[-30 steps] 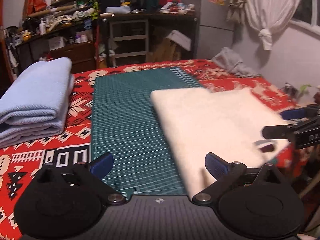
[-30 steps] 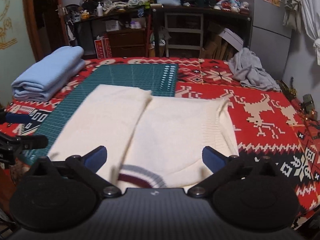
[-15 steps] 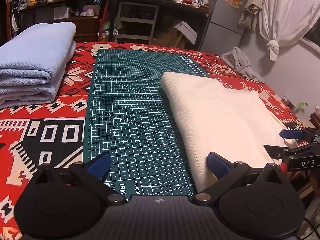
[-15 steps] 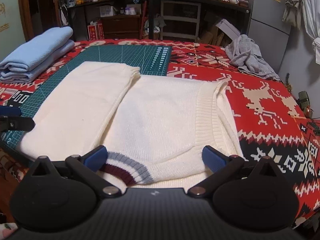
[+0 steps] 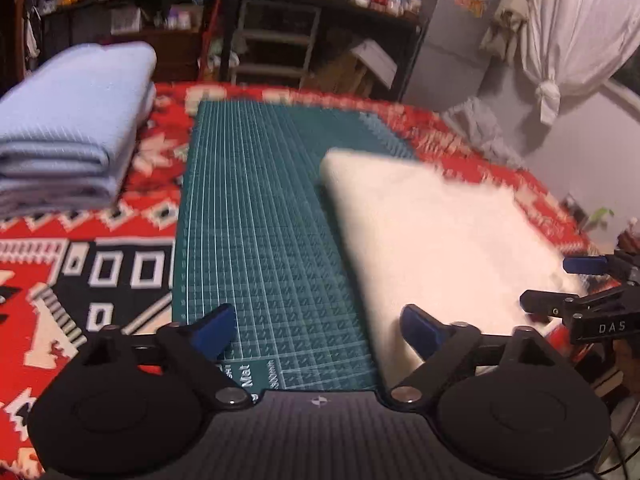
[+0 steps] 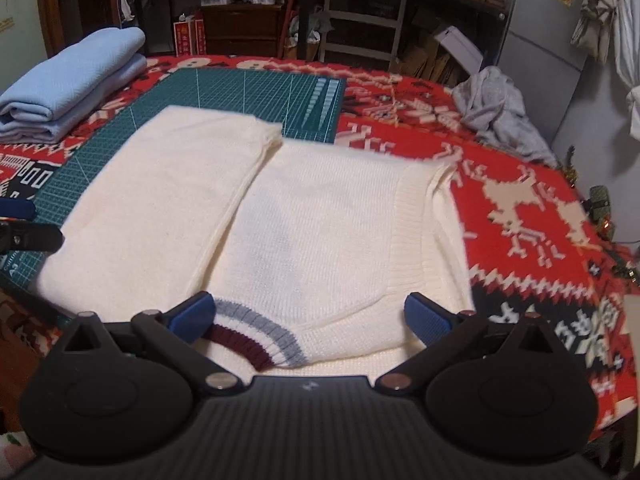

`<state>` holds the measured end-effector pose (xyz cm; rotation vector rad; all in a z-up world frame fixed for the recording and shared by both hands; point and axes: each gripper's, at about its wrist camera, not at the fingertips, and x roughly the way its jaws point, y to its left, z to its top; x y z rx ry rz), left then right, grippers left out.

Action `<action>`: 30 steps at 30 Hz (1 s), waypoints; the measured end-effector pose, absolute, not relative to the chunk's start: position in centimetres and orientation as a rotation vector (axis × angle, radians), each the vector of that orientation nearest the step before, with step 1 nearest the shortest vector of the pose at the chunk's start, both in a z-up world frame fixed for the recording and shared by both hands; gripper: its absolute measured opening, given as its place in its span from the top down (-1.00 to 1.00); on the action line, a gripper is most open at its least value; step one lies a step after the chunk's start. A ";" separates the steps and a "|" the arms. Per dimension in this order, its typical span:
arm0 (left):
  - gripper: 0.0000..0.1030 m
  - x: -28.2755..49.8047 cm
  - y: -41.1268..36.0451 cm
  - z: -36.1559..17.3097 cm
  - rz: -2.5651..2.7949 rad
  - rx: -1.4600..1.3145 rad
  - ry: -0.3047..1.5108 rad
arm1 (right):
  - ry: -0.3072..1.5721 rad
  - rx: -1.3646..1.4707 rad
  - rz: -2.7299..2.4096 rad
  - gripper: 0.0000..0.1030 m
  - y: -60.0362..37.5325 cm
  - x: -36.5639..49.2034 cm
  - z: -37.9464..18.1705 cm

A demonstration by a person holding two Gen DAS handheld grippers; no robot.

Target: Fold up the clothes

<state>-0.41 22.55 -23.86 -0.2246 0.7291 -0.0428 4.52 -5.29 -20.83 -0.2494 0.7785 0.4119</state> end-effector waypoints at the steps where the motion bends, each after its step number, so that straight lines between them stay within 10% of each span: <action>1: -0.69 -0.8 22.3 -23.2 -0.063 -0.226 0.707 | 0.742 -0.241 0.424 -0.96 -5.1 3.8 -20.0; 3: -0.54 -1.2 21.5 -22.0 -0.109 -0.226 0.684 | 0.696 -0.234 0.466 -0.83 -4.6 2.5 -18.5; 9: 0.73 -0.6 19.0 -22.1 -0.210 -0.230 0.751 | 0.731 -0.260 0.574 0.56 -0.9 0.5 -18.6; 11: 0.85 -0.4 18.6 -22.6 -0.234 -0.244 0.763 | 0.748 -0.243 0.587 0.80 -0.2 0.1 -19.3; 30: 0.94 3.5 19.3 -22.7 -0.200 -0.257 0.724 | 0.723 -0.160 0.614 0.86 0.9 2.6 -18.7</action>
